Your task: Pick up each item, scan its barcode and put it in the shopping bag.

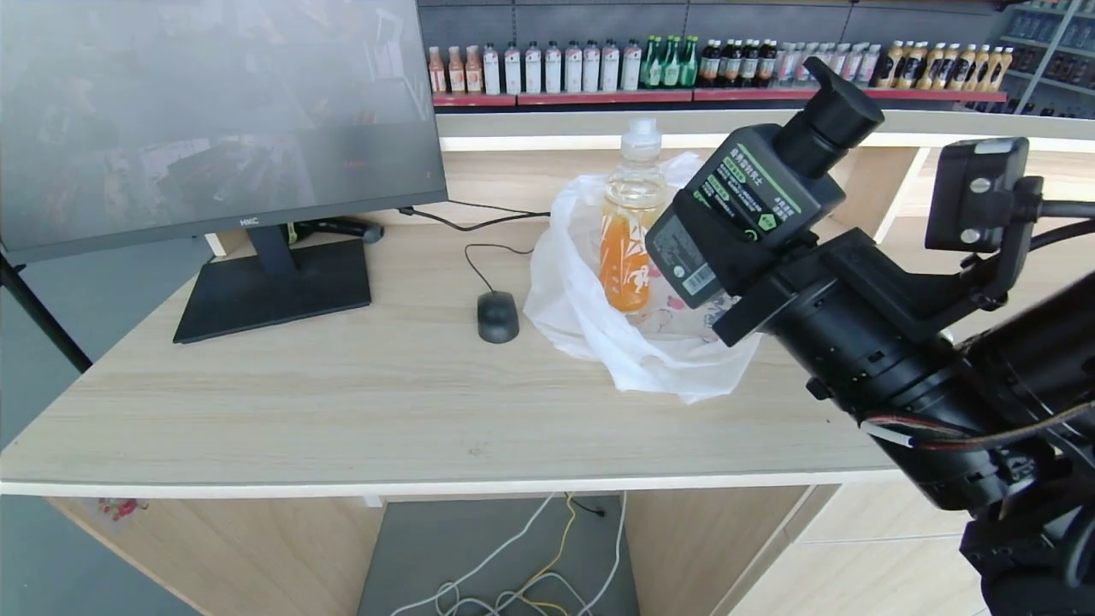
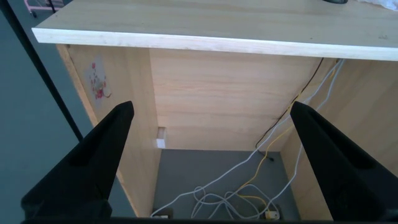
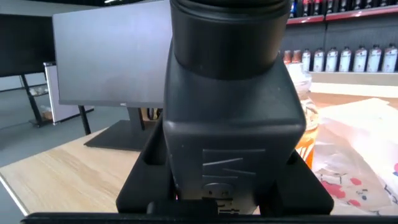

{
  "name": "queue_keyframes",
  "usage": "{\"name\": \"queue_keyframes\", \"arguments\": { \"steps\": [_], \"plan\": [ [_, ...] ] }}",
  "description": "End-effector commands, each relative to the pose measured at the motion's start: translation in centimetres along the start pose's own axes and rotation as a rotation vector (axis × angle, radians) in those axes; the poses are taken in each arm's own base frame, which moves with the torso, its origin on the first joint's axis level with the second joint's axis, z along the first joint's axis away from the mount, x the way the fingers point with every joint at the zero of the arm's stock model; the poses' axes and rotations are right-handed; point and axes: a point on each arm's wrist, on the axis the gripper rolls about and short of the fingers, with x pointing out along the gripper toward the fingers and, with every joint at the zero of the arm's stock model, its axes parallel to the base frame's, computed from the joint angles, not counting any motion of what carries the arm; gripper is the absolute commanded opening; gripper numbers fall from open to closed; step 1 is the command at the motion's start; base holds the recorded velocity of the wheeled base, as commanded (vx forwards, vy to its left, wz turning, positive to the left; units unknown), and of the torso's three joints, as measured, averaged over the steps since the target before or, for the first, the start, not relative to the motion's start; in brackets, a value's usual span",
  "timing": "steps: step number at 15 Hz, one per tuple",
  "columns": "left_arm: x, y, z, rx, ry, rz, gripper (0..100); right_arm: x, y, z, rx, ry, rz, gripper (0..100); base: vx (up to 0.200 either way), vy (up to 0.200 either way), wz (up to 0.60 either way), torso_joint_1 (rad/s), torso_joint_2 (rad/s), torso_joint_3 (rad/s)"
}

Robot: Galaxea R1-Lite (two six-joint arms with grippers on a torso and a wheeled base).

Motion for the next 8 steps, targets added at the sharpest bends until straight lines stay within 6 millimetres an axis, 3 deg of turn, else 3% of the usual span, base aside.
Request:
{"name": "queue_keyframes", "arguments": {
  "steps": [1,5,8],
  "plan": [
    [0.0,0.0,0.0,0.000,0.000,0.001,100,0.7,-1.4,-2.1,-0.007,0.047,-0.045,0,0.000,0.000,0.00,0.000,0.00,0.000],
    [0.0,0.0,0.0,0.000,0.000,-0.001,100,1.2,-4.5,-4.7,-0.063,0.107,-0.131,0,0.000,0.000,0.00,0.000,0.00,0.000],
    [0.0,0.0,0.0,0.000,0.000,0.001,100,2.6,-6.4,-4.5,-0.085,0.128,-0.176,0,0.000,0.000,0.00,0.000,0.00,0.000]
  ]
}}
